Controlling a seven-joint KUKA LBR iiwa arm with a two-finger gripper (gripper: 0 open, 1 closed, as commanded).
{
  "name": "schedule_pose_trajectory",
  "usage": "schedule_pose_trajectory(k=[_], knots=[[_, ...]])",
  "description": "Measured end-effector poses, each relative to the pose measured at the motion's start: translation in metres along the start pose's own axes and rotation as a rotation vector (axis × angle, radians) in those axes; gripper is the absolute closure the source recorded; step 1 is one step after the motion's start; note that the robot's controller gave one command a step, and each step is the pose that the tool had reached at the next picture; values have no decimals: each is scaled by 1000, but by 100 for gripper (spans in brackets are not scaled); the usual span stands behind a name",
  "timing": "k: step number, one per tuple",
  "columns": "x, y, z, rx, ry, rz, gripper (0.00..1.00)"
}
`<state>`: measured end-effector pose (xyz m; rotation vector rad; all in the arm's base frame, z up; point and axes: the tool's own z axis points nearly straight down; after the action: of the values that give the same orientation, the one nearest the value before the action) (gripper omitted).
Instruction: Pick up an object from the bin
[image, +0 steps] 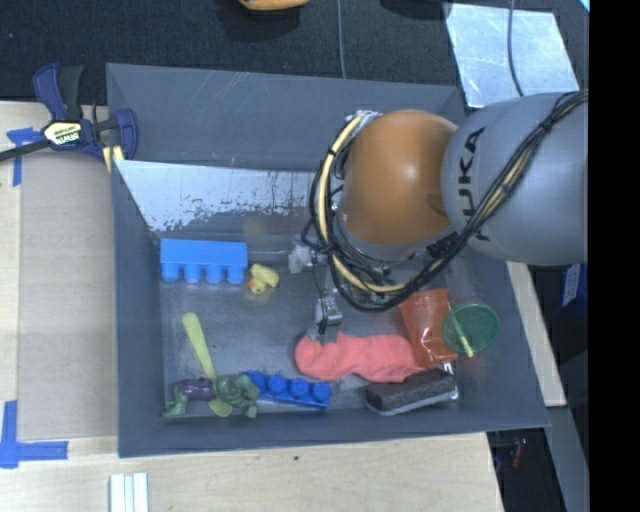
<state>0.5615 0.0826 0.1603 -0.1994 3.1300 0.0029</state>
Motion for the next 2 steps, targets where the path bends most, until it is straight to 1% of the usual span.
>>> schedule_pose_trajectory(k=[1,2], knots=[[20,-48,55,1,-3,36,0],[-11,-98,55,2,-6,-402,100]])
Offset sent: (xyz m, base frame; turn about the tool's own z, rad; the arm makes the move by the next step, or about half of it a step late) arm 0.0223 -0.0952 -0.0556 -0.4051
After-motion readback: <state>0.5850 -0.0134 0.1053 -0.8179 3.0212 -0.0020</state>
